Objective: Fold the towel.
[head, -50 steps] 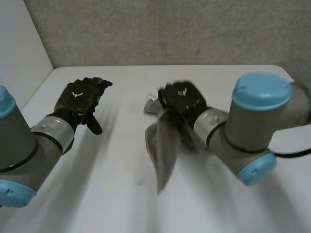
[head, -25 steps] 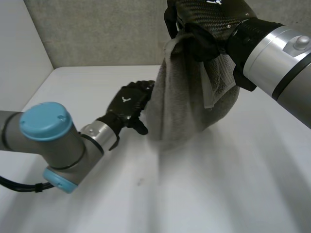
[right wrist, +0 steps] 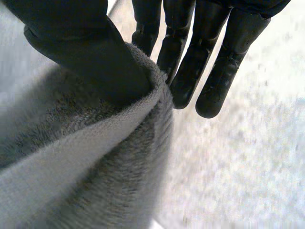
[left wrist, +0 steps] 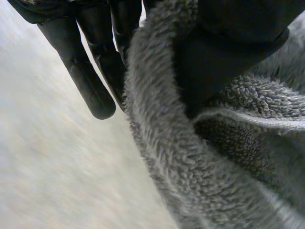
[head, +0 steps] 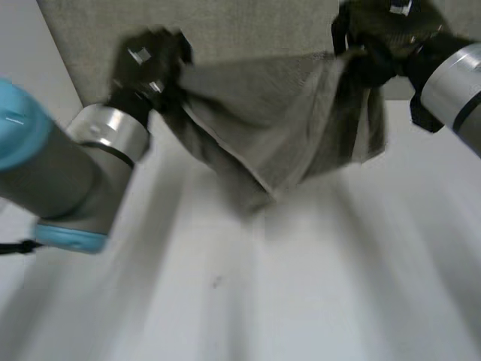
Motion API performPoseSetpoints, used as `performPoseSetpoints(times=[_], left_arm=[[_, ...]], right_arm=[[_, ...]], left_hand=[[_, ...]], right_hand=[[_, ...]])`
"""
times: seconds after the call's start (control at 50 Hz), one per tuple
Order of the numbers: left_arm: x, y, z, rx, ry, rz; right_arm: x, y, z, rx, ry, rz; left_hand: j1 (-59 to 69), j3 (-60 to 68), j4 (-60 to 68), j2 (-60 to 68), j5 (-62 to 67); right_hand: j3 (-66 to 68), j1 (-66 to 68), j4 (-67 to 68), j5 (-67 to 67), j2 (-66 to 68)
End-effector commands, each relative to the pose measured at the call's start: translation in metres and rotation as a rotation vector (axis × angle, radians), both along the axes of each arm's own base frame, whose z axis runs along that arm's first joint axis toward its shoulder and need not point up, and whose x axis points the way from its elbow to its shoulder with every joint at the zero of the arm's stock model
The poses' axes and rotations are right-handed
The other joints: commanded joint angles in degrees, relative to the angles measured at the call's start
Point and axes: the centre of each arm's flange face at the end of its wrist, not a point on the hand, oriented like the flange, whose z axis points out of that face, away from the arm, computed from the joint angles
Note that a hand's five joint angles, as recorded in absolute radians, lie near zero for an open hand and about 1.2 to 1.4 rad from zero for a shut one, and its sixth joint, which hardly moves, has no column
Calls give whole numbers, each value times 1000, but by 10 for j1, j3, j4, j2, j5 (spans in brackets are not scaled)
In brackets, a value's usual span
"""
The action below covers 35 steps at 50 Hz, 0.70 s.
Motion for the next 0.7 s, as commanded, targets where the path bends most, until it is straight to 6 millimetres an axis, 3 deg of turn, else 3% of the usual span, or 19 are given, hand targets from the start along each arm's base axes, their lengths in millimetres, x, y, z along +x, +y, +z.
performPoseSetpoints(times=[0.02, 0.1, 0.14, 0.16, 0.2, 0.28, 0.32, 0.34, 0.38, 0.4, 0.48, 0.5, 0.52, 0.54, 0.56, 0.58, 0.6, 0.66, 0.7], left_arm=[[15, 38, 34, -125, -135, 49], [2, 40, 5, -49, -201, 12], [-8, 30, -38, 57, -307, -6], [-9, 30, -39, 58, -307, -6], [-18, 27, -76, 122, -435, -25], [-25, 23, -105, 147, -533, -36], [-29, 19, -130, 179, -578, -46], [-29, 19, -130, 179, -579, -46], [-35, 18, -149, 206, -598, -63], [-35, 18, -149, 206, -598, -63], [-48, 27, -157, 202, -609, -102], [-48, 27, -157, 202, -609, -102], [-51, 29, -154, 193, -605, -106], [-52, 31, -149, 182, -601, -107], [-52, 31, -149, 182, -601, -107], [-52, 32, -140, 166, -591, -102], [-51, 33, -125, 141, -568, -96], [-49, 34, -110, 116, -545, -90], [-39, 32, -84, 76, -509, -59]], right_arm=[[9, -39, -67, 175, 27, -8], [11, -49, -92, 241, 28, -12], [13, -56, -111, 276, 35, -14], [13, -56, -112, 276, 35, -14], [15, -61, -131, 310, 45, -17], [16, -64, -146, 341, 55, -17], [16, -66, -160, 370, 66, -20], [16, -66, -160, 371, 66, -20], [16, -70, -172, 385, 81, -37], [16, -70, -172, 385, 81, -37], [12, -86, -177, 343, 84, -120], [12, -86, -177, 343, 84, -120], [7, -90, -177, 333, 89, -155], [3, -92, -174, 325, 94, -181], [3, -92, -174, 325, 94, -181], [0, -93, -170, 315, 94, -199], [-2, -92, -163, 305, 95, -208], [-3, -88, -154, 291, 89, -207], [-6, -76, -132, 257, 75, -204]], left_hand=[[127, 107, 106, 107, 112], [127, 107, 106, 107, 112], [127, 107, 106, 107, 112], [127, 107, 106, 107, 112], [127, 107, 106, 107, 112], [127, 107, 106, 107, 112], [62, 42, 41, 42, 47], [62, 42, 40, 42, 47], [-75, -95, -97, -95, -90], [-76, -96, -98, -96, -91], [-385, -405, -406, -405, -400], [-386, -405, -407, -405, -401], [-489, -509, -510, -509, -504], [-573, -593, -594, -593, -588], [-573, -593, -594, -593, -588], [-573, -592, -594, -592, -588], [-573, -592, -594, -592, -587], [-573, -592, -594, -592, -587], [-569, -589, -590, -589, -584]], right_hand=[[124, 254, 118, 145, 128], [124, 254, 118, 145, 128], [124, 254, 118, 145, 128], [124, 254, 118, 145, 128], [124, 254, 118, 145, 128], [124, 254, 118, 145, 128], [124, 254, 118, 145, 128], [124, 254, 118, 145, 128], [124, 254, 118, 145, 128], [124, 254, 118, 145, 128], [124, 254, 118, 145, 128], [124, 254, 118, 145, 128], [33, 163, 27, 54, 37], [-247, -118, -254, -227, -244], [-250, -121, -257, -229, -247], [-412, -282, -418, -391, -408], [-450, -320, -456, -429, -447], [-474, -344, -480, -453, -471], [-477, -348, -484, -456, -474]])
